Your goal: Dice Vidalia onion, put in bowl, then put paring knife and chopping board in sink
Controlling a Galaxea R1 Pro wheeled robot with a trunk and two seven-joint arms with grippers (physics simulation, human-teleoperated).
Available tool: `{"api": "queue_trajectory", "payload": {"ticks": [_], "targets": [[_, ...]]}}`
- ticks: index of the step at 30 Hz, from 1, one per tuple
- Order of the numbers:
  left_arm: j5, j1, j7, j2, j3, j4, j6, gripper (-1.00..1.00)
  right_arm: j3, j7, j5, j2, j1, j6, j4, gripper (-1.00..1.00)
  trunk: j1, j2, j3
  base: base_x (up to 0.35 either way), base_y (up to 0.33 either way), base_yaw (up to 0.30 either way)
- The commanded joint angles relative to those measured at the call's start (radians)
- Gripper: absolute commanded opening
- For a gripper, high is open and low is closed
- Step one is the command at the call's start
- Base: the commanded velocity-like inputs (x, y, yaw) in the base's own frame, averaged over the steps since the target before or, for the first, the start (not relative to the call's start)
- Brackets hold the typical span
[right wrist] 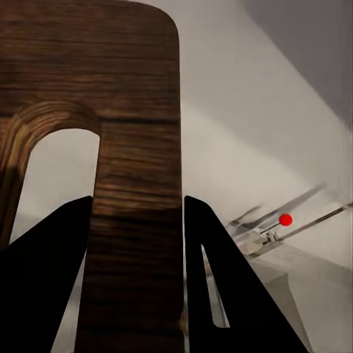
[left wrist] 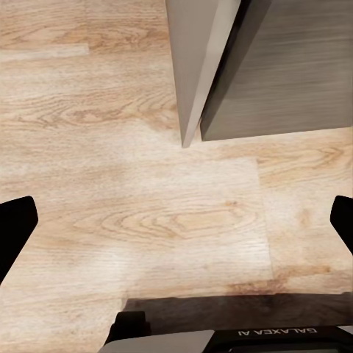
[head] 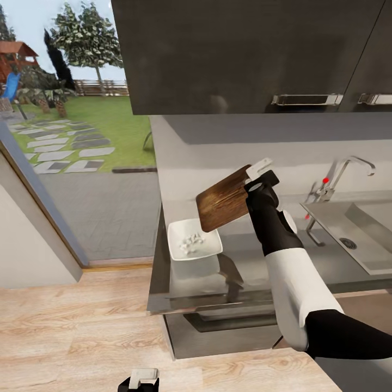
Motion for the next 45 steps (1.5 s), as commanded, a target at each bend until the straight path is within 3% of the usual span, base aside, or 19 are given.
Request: {"api": "queue_trajectory", "payload": {"ticks": [1,7,9,11,12,14,16,18,22,28,34,45], "targets": [[-0.002,-0.002,0.005,0.000,-0.003,0.004,-0.007,1.00,-0.001,0.010,0.010,0.001,-0.001,0.003,-0.001,-1.00,0.000,-0.002,-0.002,0.000,0.000,0.000],[-0.002,-0.002,0.005,-0.002,-0.003,0.004,-0.007,1.00,-0.009,0.015,0.001,0.001,-0.001,0.003,-0.033,-1.00,0.000,-0.002,-0.002,0.000,0.000,0.000],[-0.002,-0.002,0.005,-0.002,-0.003,0.004,-0.007,1.00,-0.033,0.020,-0.021,0.001,-0.001,0.002,-0.044,-1.00,0.000,-0.002,-0.002,0.000,0.000,0.000],[-0.001,-0.002,0.005,-0.002,-0.003,0.004,-0.007,1.00,-0.098,0.028,-0.078,0.001,-0.001,0.001,-0.054,-1.00,0.000,-0.002,-0.002,0.000,0.000,0.000],[-0.001,-0.002,0.005,-0.002,-0.003,0.004,-0.007,1.00,-0.161,0.043,-0.138,-0.006,-0.001,0.001,-0.059,-1.00,0.000,-0.002,-0.002,0.000,0.000,0.000],[-0.001,-0.002,0.005,-0.001,-0.003,0.005,-0.007,1.00,-0.245,0.113,-0.258,-0.066,-0.001,0.000,-0.063,-1.00,0.000,-0.002,-0.002,0.000,0.000,0.000],[-0.001,-0.002,0.005,-0.001,-0.003,0.005,-0.007,1.00,-0.263,0.174,-0.321,-0.115,-0.001,0.001,-0.063,-1.00,0.000,-0.002,-0.002,0.000,0.000,0.000],[-0.001,-0.002,0.005,-0.001,-0.003,0.005,-0.007,1.00,-0.270,0.206,-0.352,-0.143,-0.001,0.001,-0.063,-1.00,0.000,-0.002,-0.002,0.000,0.000,0.000],[-0.001,-0.002,0.005,-0.001,-0.003,0.005,-0.007,1.00,-0.282,0.230,-0.370,-0.162,-0.001,-0.002,-0.058,-1.00,0.000,-0.002,-0.002,0.000,0.000,0.000],[-0.001,-0.002,0.006,0.000,-0.003,0.005,-0.007,1.00,-0.300,0.235,-0.373,-0.170,0.000,-0.016,-0.046,-1.00,0.000,-0.002,-0.002,0.000,0.000,0.000],[-0.001,-0.002,0.003,0.000,-0.003,0.005,-0.007,1.00,-0.311,0.230,-0.373,-0.206,0.000,-0.108,0.012,-1.00,0.000,-0.002,-0.002,0.000,0.000,0.000],[-0.002,-0.002,0.002,0.001,-0.003,0.004,-0.007,1.00,-0.332,0.230,-0.373,-0.212,-0.001,-0.144,0.050,-1.00,0.000,-0.002,-0.002,0.000,0.000,0.000]]}}
